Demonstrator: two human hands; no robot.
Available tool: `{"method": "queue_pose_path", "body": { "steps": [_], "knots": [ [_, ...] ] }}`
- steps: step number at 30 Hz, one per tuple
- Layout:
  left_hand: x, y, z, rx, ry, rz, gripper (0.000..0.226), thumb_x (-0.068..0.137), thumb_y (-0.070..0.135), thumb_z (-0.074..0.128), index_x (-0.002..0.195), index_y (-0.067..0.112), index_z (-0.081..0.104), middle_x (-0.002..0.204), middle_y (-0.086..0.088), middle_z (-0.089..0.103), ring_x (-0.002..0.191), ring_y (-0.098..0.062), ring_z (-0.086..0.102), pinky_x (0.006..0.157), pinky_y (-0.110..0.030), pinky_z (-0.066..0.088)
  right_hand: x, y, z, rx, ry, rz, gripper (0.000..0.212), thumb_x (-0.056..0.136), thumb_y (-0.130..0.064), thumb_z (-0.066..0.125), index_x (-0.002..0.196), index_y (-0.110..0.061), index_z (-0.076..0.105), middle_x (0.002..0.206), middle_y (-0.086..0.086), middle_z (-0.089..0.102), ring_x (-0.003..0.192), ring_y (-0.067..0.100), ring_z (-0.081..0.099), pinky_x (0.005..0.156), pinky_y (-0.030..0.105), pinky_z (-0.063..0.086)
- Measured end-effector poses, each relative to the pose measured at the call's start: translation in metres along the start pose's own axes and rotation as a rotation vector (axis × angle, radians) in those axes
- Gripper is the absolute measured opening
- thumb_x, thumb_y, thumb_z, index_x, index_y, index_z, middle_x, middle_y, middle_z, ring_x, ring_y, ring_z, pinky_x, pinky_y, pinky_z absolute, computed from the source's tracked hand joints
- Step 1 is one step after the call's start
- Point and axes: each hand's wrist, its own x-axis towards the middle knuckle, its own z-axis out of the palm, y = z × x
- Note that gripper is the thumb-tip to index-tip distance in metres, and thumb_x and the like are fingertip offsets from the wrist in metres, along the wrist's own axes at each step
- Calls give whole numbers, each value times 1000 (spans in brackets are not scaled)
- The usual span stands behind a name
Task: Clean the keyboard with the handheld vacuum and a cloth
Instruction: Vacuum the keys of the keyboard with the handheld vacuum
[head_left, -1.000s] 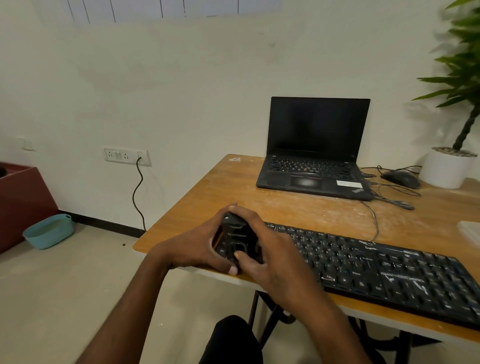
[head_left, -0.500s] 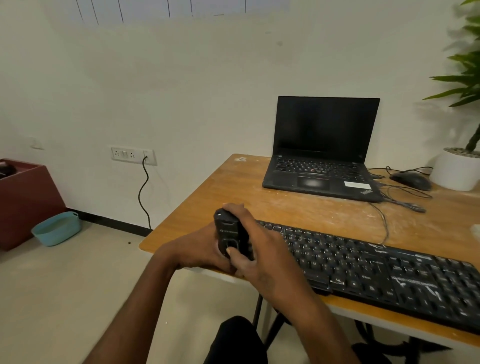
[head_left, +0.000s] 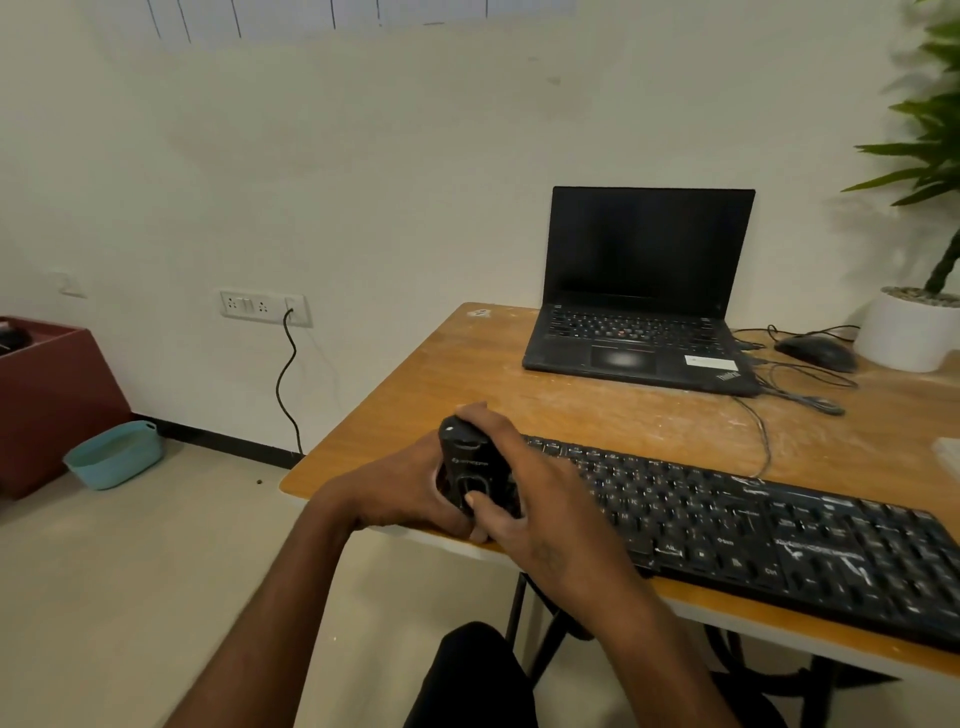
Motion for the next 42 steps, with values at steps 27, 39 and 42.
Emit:
{"method": "queue_pose_path", "body": {
  "steps": [27,39,42],
  "knots": [
    [3,-7,-3,-71,-49,-47,130,75,15,94,163,49,5,152,23,30,128,11,43,92,-3,46,-36,28,-49,0,51,89,77,92,-25,73,138,-69,29,113,-22,61,95,2,67,81,30,63],
    [4,-9,-3,-69,-44,-40,132,72,20,96,162,53,6,161,19,27,134,12,38,97,-3,45,-52,41,-69,43,74,97,79,90,-18,75,135,-69,36,114,-22,64,98,0,68,77,22,61],
    [5,-8,-3,-60,-35,-31,132,71,25,98,161,54,7,163,17,27,138,7,39,99,-6,46,-43,34,-54,38,67,79,76,92,-22,73,139,-67,33,113,-19,64,95,3,68,78,29,63]
  ]
}}
